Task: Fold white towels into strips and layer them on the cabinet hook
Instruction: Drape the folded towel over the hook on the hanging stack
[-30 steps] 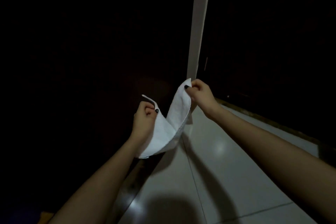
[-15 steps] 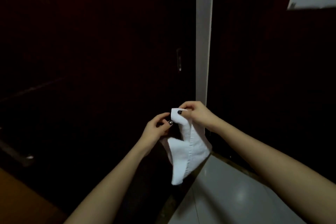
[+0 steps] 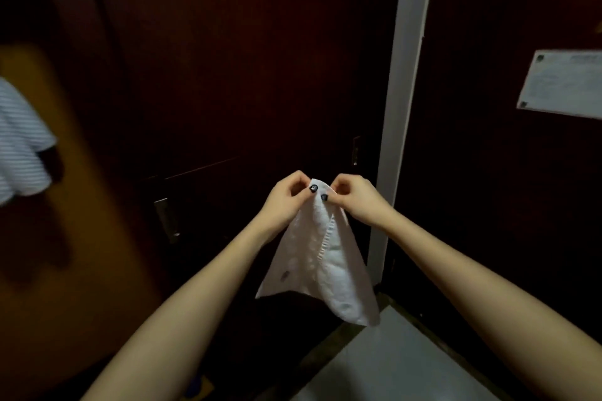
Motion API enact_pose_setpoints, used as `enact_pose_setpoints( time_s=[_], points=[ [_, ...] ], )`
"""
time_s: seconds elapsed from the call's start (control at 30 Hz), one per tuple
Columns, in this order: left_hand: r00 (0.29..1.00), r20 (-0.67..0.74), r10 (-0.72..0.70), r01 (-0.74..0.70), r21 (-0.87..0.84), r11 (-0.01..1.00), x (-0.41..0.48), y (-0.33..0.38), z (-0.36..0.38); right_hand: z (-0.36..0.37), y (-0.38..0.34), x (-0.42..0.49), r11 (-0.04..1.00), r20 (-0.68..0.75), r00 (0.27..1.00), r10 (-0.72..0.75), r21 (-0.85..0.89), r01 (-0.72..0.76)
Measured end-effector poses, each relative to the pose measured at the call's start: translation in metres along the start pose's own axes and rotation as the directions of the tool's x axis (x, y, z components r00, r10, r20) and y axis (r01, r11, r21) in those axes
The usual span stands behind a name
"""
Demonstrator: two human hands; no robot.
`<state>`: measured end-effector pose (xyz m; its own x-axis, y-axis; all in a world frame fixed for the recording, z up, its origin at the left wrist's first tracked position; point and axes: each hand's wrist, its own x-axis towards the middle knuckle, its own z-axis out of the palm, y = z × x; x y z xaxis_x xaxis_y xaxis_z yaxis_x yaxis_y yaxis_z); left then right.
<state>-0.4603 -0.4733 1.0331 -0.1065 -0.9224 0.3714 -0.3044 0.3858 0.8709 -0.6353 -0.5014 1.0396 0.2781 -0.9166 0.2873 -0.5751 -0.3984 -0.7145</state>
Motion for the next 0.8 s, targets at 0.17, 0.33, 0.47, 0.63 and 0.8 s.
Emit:
enact_pose_setpoints(
  time_s=[0.17,0.33,0.47,0.63,0.8],
  points=[
    [0.982,-0.183,-0.035,0.047,0.064,0.997,-0.046,0.030,-0.039,0.026,-0.015,-0.029,0.994,0.107,0.994,0.035,-0.107,-0.024],
    [0.891,-0.449,-0.063,0.092,0.043,0.995,-0.075,0.046,-0.097,0.068,-0.005,-0.033,0.974,0.202,0.973,0.114,-0.215,-0.070],
    [0.811,-0.576,-0.097,0.177,0.084,0.981,-0.108,0.055,-0.143,0.103,-0.009,-0.027,0.971,0.292,0.952,0.091,-0.238,-0.020],
    [0.668,-0.720,-0.189,0.310,0.039,0.950,-0.166,0.048,-0.170,0.124,-0.034,-0.020,0.991,0.329,0.941,-0.083,-0.075,0.114],
    [0.553,-0.783,-0.285,0.204,-0.204,0.957,-0.219,0.032,-0.154,0.125,-0.088,-0.043,0.892,0.410,0.857,-0.313,0.436,0.118]
  ],
)
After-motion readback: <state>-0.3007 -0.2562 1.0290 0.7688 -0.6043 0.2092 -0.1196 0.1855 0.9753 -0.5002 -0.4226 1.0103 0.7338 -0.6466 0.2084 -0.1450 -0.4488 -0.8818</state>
